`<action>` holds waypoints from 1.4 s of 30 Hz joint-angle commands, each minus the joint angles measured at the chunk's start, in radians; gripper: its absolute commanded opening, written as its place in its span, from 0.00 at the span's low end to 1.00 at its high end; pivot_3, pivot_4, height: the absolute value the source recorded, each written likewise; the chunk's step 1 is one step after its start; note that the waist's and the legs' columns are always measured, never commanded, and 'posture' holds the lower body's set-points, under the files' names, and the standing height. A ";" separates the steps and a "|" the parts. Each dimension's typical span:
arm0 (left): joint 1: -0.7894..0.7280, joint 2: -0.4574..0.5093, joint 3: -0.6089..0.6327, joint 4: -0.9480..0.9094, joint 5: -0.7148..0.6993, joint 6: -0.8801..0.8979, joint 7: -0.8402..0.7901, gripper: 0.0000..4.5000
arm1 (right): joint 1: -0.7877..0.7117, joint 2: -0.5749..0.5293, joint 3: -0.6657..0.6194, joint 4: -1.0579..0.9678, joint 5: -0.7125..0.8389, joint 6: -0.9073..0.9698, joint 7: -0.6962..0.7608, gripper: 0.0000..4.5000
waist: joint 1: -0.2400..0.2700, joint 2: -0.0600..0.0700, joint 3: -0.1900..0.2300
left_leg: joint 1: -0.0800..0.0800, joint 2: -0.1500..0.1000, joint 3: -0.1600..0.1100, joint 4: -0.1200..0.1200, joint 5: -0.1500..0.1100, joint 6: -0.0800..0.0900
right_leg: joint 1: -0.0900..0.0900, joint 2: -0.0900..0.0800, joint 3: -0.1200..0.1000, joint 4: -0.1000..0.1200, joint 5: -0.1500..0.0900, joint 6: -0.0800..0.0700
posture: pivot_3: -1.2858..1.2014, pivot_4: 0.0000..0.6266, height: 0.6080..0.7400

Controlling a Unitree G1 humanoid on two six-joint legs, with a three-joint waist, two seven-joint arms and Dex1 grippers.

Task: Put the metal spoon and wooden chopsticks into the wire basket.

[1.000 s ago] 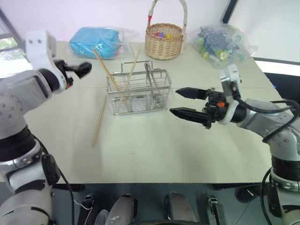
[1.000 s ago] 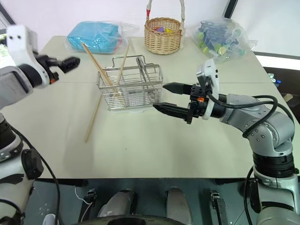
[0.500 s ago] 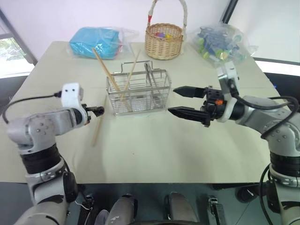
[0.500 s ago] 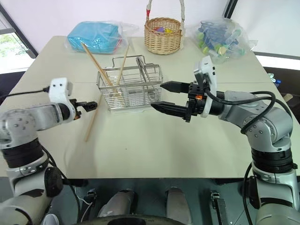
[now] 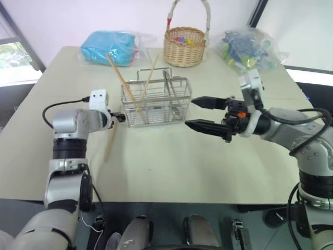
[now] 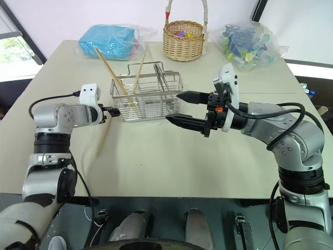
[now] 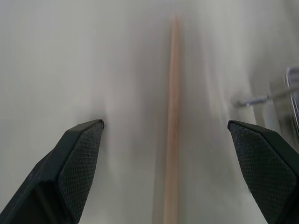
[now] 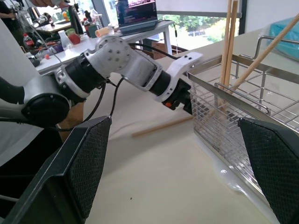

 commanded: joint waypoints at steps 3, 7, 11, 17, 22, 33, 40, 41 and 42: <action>-0.029 -0.001 -0.049 0.196 0.079 -0.078 -0.076 0.80 | 0.007 0.002 -0.033 -0.037 0.017 -0.010 -0.011 1.00 | 0.002 0.005 -0.004 | 0.000 0.000 0.000 0.000 0.000 0.000 | 0.000 0.000 0.000 0.000 0.000 0.000 | 0.52 0.24 1.00; -0.043 -0.007 -0.050 0.224 0.109 -0.096 -0.106 0.36 | 0.013 0.004 -0.036 -0.045 0.022 -0.011 -0.020 1.00 | 0.006 0.007 -0.006 | 0.000 0.000 0.000 0.000 0.000 0.000 | 0.000 0.000 0.000 0.001 0.000 0.000 | 0.52 0.24 1.00; -0.049 -0.013 -0.025 0.234 0.125 -0.097 -0.100 0.01 | 0.015 0.006 -0.038 -0.044 0.024 -0.013 -0.026 1.00 | 0.007 0.007 -0.006 | 0.000 -0.001 -0.001 0.000 0.000 0.000 | 0.000 -0.001 0.000 0.001 0.000 0.000 | 0.52 0.24 1.00; -0.026 -0.007 0.040 0.186 0.133 -0.077 -0.069 0.01 | 0.009 0.009 -0.034 -0.028 0.018 -0.019 -0.020 1.00 | 0.005 0.007 -0.006 | 0.000 -0.001 -0.001 0.000 0.000 0.000 | 0.000 -0.001 0.000 0.001 0.000 0.000 | 0.52 0.24 1.00; 0.012 0.011 0.161 0.035 0.111 -0.119 -0.024 0.01 | 0.003 0.005 -0.025 -0.011 0.004 -0.022 -0.005 1.00 | -0.004 0.006 -0.006 | -0.001 -0.001 -0.001 0.000 0.000 0.000 | -0.001 0.000 0.000 0.001 0.000 0.000 | 0.52 0.24 1.00; 0.044 0.016 0.462 -0.493 -0.144 -0.277 -0.066 0.01 | 0.007 -0.022 -0.025 0.005 -0.026 -0.019 0.030 1.00 | -0.020 0.003 -0.005 | -0.002 0.001 0.000 0.001 0.000 0.000 | -0.002 0.000 0.000 0.000 0.000 0.000 | 0.52 0.24 1.00; -0.103 -0.005 0.610 -0.625 -0.439 -0.305 -0.030 0.01 | 0.015 -0.021 -0.025 0.004 -0.031 -0.016 0.037 1.00 | -0.019 -0.002 -0.004 | -0.003 0.001 -0.001 0.000 0.000 0.000 | -0.001 0.000 0.000 0.000 0.000 0.000 | 0.52 0.24 1.00; -0.131 -0.010 0.609 -0.638 -0.478 -0.306 -0.022 0.01 | 0.017 -0.022 -0.024 0.005 -0.032 -0.015 0.039 1.00 | -0.018 -0.003 -0.004 | -0.003 0.001 -0.001 0.000 0.000 0.000 | -0.001 0.000 0.000 0.000 0.000 0.000 | 0.52 0.24 1.00; -0.154 -0.015 0.605 -0.645 -0.508 -0.306 -0.009 0.01 | 0.017 -0.022 -0.024 0.005 -0.034 -0.015 0.040 1.00 | -0.018 -0.003 -0.004 | -0.003 0.001 -0.001 0.000 0.000 0.000 | -0.001 0.000 0.000 0.000 0.000 0.000 | 0.52 0.24 1.00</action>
